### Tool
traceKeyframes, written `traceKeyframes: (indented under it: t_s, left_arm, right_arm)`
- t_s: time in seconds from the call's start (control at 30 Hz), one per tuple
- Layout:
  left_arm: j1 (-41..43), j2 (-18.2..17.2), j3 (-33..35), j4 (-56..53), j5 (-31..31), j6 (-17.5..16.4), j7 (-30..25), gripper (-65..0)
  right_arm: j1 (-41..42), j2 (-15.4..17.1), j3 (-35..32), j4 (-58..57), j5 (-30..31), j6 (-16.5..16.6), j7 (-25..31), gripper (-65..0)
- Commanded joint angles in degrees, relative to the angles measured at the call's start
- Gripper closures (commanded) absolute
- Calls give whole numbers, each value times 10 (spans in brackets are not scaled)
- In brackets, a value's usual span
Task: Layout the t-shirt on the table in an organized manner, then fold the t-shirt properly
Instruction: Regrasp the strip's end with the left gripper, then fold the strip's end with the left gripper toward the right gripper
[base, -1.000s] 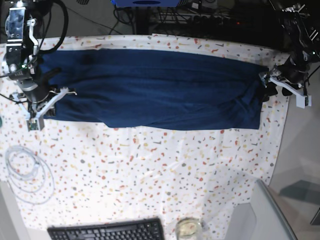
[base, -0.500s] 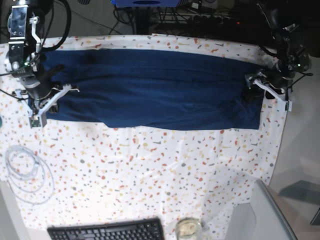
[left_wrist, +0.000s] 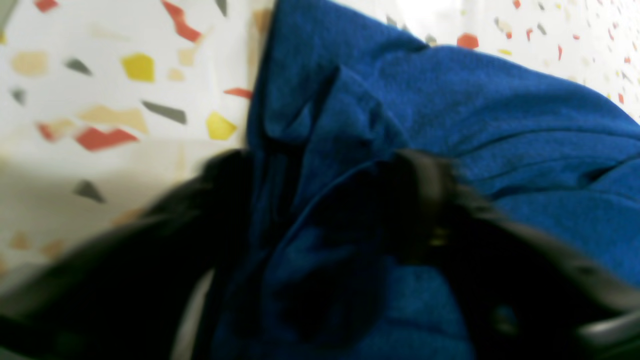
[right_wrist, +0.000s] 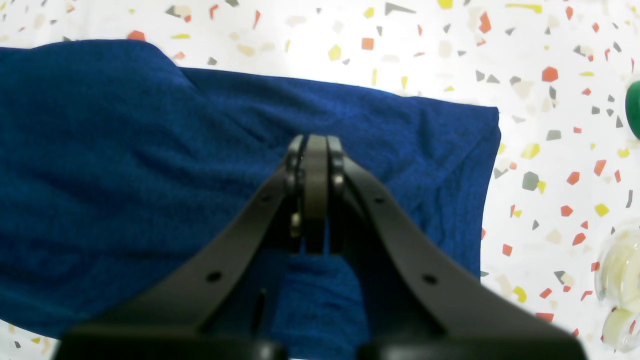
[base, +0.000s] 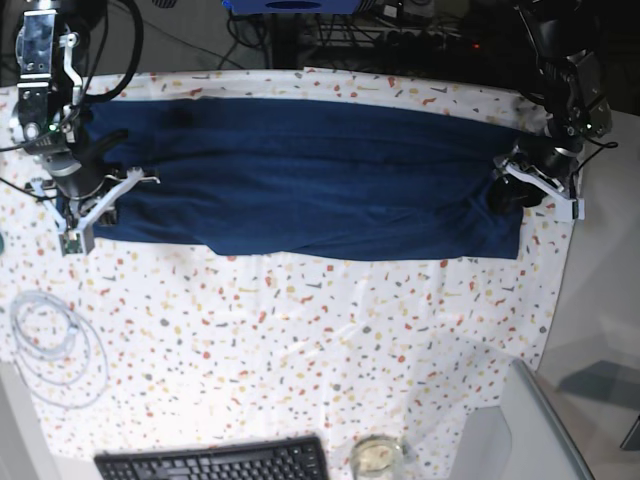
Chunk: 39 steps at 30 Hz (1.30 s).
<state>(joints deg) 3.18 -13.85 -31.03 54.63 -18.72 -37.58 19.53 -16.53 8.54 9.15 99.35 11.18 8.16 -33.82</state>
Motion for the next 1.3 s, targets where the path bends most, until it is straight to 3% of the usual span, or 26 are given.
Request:
traceKeyframes:
  t_s: [0.0, 0.17, 0.47, 0.63, 0.83, 1.03, 1.13, 1.27]
  left_arm:
    - [-6, 4, 5, -17, 16, -10, 47, -288]
    - [-23, 2, 1, -47, 16, -10, 45, 0]
    - [-16, -1, 0, 11, 16, -5, 50, 0]
    - [13, 4, -51, 84, 16, 38, 50, 0]
    - [37, 9, -55, 142, 17, 41, 50, 0]
    - [77, 47, -50, 241, 22, 46, 51, 0]
    - [106, 81, -43, 310, 23, 82, 51, 0]
    - [147, 92, 34, 387, 23, 130, 51, 0]
  right_arm:
    - [2, 6, 3, 10, 2, 0, 12, 0]
    - [-6, 6, 3, 10, 2, 0, 13, 0]
    - [-9, 6, 3, 10, 2, 0, 13, 0]
    - [-9, 6, 3, 10, 2, 0, 13, 0]
    - [-9, 6, 3, 10, 2, 1, 13, 0]
    - [-9, 6, 3, 10, 2, 1, 13, 0]
    - [-9, 6, 3, 10, 2, 1, 13, 0]
    - [-9, 6, 3, 10, 2, 1, 13, 0]
